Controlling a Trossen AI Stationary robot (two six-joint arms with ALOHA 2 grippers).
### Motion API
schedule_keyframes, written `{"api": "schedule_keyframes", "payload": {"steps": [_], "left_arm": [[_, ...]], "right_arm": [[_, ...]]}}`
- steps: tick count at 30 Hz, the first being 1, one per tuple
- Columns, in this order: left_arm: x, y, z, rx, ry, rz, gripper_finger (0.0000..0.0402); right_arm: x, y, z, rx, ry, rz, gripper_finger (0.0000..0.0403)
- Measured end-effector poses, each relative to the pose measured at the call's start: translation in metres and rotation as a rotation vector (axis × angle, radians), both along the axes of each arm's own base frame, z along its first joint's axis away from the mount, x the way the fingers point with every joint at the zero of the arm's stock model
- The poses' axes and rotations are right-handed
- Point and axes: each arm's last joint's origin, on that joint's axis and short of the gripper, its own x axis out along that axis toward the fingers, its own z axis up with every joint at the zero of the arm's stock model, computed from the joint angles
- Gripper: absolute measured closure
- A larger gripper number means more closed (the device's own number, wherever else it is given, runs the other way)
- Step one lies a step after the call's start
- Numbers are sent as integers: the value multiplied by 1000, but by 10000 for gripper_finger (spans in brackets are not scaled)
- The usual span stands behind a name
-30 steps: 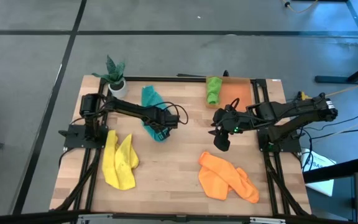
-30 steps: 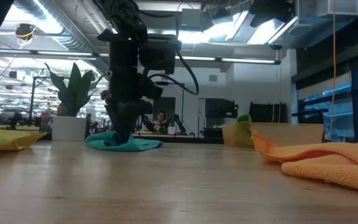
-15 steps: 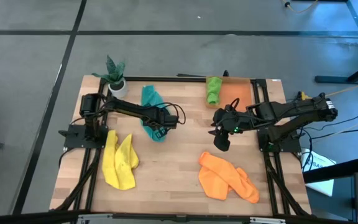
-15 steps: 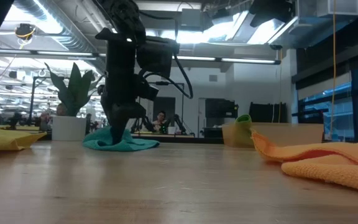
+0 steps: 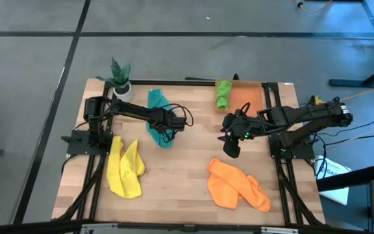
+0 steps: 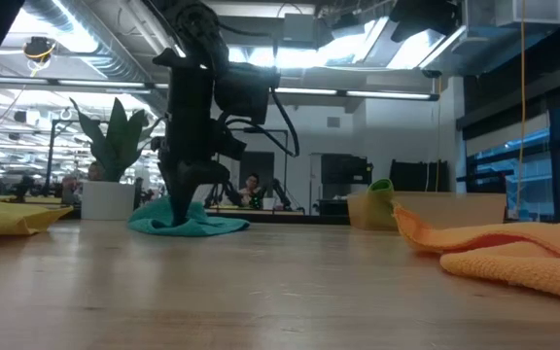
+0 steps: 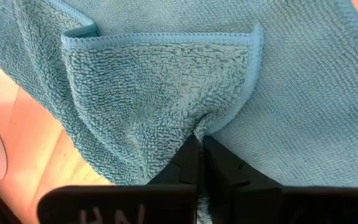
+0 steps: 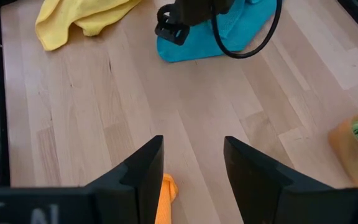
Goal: Roll microfiber towels into tight, uniform cylinder then place into a basket
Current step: Fold the blue towel
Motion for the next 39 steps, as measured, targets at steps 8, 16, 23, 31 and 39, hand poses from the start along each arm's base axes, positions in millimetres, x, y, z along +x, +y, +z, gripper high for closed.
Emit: {"api": "schedule_keyframes", "payload": {"steps": [8,16,23,31,39], "left_arm": [[-9,-6,46,14,-180,58,401],[-35,-17,106,18,-446,157,401],[-50,-19,130,17,-567,224,401],[-49,-28,131,0,-593,237,401],[-48,-38,131,3,-599,210,401]], "right_arm": [[0,0,0,-31,2,35,233],[24,5,-16,-143,37,159,233],[74,14,-55,-239,41,331,233],[113,1,-96,-152,40,353,233],[140,-16,-113,-189,-73,395,233]]}}
